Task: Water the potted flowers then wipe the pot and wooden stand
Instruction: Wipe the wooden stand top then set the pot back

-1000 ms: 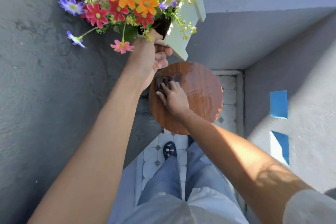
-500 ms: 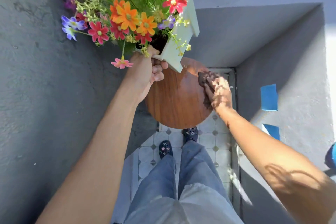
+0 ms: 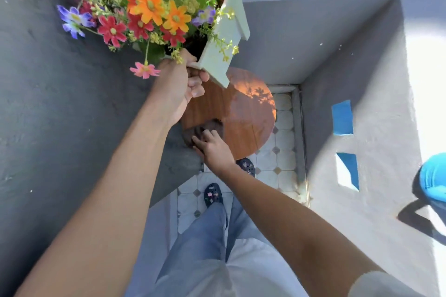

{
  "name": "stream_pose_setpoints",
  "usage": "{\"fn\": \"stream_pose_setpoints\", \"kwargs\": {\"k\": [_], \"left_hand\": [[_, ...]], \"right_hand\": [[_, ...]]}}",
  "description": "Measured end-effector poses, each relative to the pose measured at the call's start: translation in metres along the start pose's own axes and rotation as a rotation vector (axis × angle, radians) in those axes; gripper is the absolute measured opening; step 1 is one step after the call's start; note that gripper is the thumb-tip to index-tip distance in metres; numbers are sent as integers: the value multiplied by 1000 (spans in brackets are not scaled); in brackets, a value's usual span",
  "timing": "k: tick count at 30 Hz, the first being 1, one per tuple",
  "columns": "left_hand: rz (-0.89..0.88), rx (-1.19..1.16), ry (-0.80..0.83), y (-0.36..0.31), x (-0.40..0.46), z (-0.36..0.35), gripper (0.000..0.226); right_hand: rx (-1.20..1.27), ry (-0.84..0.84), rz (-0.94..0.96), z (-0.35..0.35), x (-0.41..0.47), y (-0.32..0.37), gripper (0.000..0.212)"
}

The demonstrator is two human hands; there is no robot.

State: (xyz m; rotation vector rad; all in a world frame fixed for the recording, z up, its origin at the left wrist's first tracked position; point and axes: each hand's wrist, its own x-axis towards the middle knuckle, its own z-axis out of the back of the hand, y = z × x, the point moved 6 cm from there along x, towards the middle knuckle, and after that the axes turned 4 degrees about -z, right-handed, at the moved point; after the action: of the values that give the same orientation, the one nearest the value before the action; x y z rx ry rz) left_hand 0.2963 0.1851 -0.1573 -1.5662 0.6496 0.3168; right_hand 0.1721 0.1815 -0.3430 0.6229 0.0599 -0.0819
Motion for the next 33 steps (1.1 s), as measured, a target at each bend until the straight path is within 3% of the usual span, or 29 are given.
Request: {"fn": "stream_pose_setpoints", "kwargs": {"k": [3,7,9,10,12,15,16,17,21,27,30,33], "left_hand": [[-3,1,12,0,-1,-1,20],[-12,-9,28,-1,-3,-2,21],[-11,-18,29,0,-2,-2,21],[-6,-25,25,0,-1,-2,20],[5,-37,14,-1,1,-1,21],[-10,-33,1,-3,3,-1,26],[-18,-34,-3,-5,4,-1,27],[-27,-35,-6,-6,6,-1,26],[-50,-37,-3,-16,15,-6,16],[-58,-24,-7,-26,28,-14,17],[-60,-16,-22,-30,35,-14,15],[-63,-20,-33,-33,41,-14,13]], "right_hand": [[-16,73,192,-6,-45,-10,31],[-71,-24,118,31,-61,-77,30],[-76,-182,-105,70,-56,-114,28],[-52,-267,-303,91,-50,-136,30],[3,-275,-550,113,-41,-166,33],[262,-297,-516,108,-19,-169,17],[359,-274,-600,96,-17,-174,16],[402,-233,-571,85,-18,-175,22],[-141,-132,-4,62,-26,-131,34],[-74,118,285,33,-42,-89,35],[-131,146,320,56,-10,-113,36],[-139,-37,43,92,52,-160,33]]}}
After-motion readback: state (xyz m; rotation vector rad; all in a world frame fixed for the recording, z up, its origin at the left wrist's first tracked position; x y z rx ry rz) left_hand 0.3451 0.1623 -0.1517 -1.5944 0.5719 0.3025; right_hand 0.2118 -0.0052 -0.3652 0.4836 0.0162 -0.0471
